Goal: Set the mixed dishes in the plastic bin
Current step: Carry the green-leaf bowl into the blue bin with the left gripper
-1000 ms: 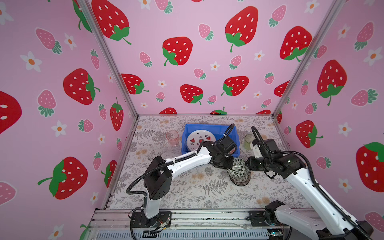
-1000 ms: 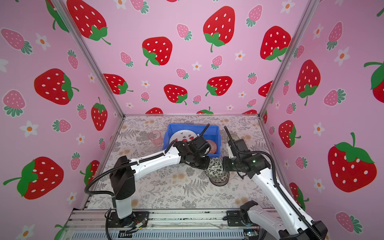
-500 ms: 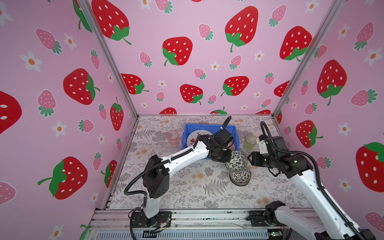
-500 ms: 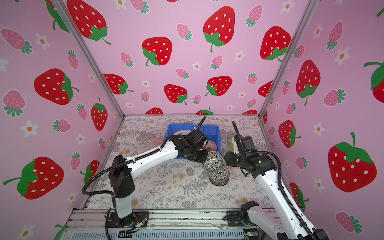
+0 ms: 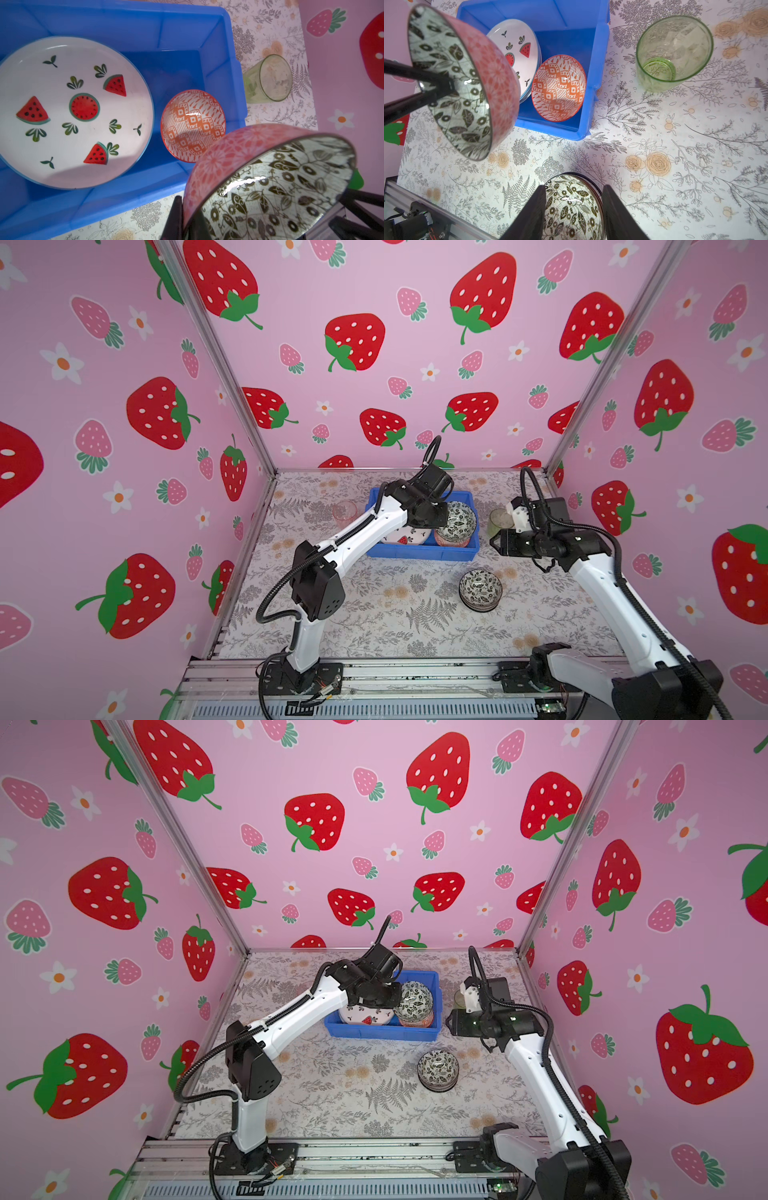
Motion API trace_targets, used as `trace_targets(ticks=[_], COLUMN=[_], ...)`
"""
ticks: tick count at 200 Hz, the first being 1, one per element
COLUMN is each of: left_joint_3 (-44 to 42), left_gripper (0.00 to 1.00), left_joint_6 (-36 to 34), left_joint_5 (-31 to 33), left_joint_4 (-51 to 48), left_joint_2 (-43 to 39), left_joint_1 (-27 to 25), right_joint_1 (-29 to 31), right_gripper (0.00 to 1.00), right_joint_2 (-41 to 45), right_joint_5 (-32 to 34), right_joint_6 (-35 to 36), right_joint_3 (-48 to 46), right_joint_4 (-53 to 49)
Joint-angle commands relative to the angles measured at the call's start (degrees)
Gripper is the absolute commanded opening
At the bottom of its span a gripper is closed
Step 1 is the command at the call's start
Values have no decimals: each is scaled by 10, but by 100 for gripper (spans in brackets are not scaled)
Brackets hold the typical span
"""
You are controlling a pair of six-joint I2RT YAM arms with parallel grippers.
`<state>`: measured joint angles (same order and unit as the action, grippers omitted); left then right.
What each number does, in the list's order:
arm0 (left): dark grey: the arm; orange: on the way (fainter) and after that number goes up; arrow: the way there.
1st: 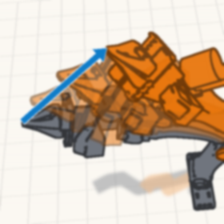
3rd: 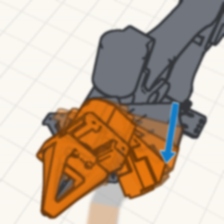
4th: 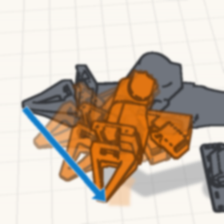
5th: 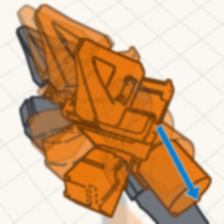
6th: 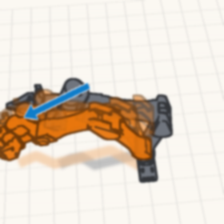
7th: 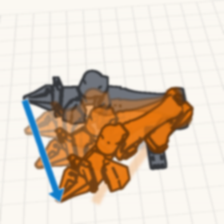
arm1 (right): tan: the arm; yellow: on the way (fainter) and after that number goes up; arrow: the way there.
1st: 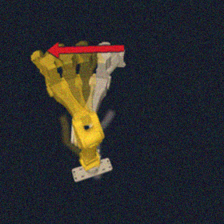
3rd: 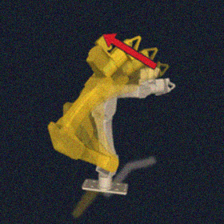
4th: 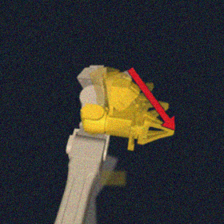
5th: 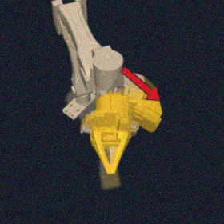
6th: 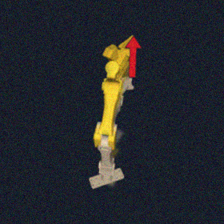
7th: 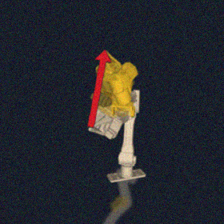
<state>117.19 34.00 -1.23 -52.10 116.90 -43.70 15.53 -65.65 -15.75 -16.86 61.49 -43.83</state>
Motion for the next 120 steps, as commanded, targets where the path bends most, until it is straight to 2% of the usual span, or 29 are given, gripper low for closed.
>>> trace_targets(ticks=[1,34,115,120], left_joint_3=[56,103,117,117], left_gripper=[0,0,0,0], left_joint_6=[-6,-18,-39,-40], left_joint_5=[-1,-25,-63,-80], left_joint_4=[-27,-36,-39,-40], left_joint_2=[37,88,142,144], left_joint_1=[10,24,48,50], right_joint_1=[-4,-7,-16,-17], right_gripper=[49,50,50,51], right_joint_2=[-10,-20,-10,-7], right_joint_5=[-16,-18,-25,-24], right_joint_6=[41,56,62,61], right_joint_3=[15,8,-24,-28], right_joint_4=[16,21,28,28])
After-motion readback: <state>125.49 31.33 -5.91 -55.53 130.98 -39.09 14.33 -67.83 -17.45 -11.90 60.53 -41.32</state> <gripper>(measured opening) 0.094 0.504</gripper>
